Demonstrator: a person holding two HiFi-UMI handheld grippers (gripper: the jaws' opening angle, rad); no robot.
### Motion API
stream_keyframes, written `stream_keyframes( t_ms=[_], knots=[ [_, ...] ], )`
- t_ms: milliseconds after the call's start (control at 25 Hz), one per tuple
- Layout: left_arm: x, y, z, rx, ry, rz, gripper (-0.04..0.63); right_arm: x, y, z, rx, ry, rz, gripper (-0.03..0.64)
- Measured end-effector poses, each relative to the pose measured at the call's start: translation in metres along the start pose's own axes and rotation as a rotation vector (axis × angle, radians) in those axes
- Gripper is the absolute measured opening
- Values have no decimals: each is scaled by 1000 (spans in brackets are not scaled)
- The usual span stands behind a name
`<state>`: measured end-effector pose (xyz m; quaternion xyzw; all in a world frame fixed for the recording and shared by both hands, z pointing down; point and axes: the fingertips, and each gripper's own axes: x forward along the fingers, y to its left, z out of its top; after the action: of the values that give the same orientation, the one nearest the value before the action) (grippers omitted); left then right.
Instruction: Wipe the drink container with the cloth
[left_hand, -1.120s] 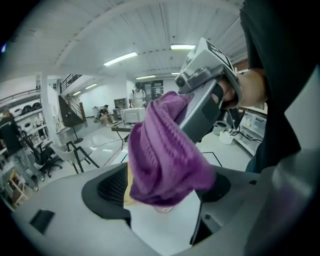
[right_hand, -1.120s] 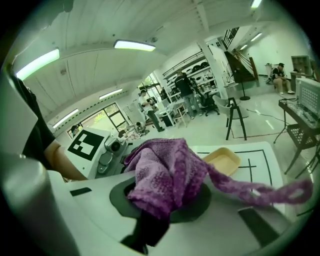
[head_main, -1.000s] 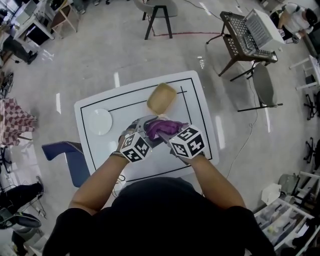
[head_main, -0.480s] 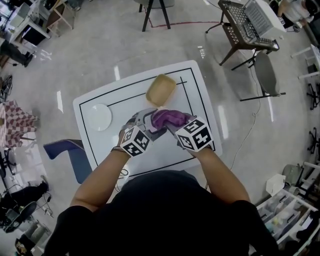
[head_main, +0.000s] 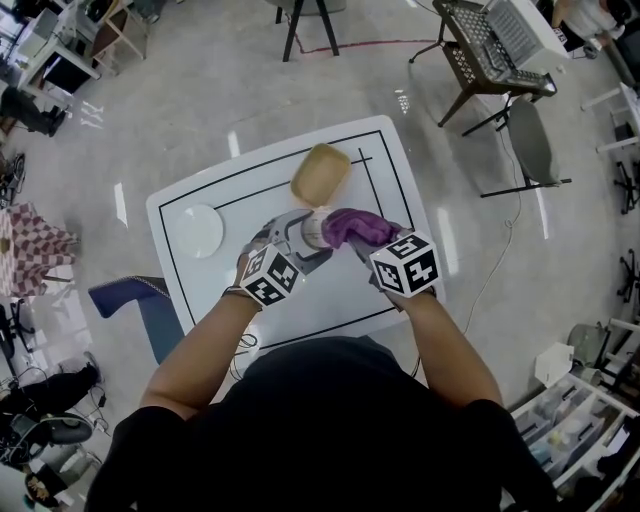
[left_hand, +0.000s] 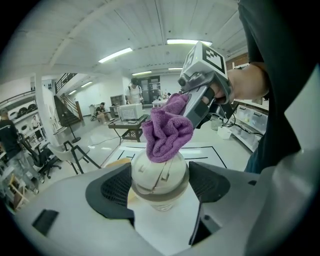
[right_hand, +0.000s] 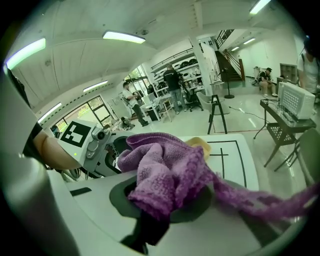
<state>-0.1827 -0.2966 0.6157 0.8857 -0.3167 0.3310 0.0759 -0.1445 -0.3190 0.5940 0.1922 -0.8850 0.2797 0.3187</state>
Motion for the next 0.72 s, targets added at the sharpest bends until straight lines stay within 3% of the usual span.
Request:
stream_keyframes(
  t_ms=[200,320,480,560,720],
  knots=[
    [1,-1,2,-24,6,-21,385,-16,-1,4,54,-112,10,81],
    [-10,2,7,-108,-56,-45,387,-40,-8,-10,104,-200,-25,81],
    [-31,10,25,-222,-151,-50,382,-58,-18,-67,155,-157,-83,81],
    [-33,7,31,-222,-147,-64,306,-54,-15,-101,160,-95,-97,81],
    [-24,2,35,-187,-91,-60,72,-28,9,-146,158,-23,-68,81]
  ],
)
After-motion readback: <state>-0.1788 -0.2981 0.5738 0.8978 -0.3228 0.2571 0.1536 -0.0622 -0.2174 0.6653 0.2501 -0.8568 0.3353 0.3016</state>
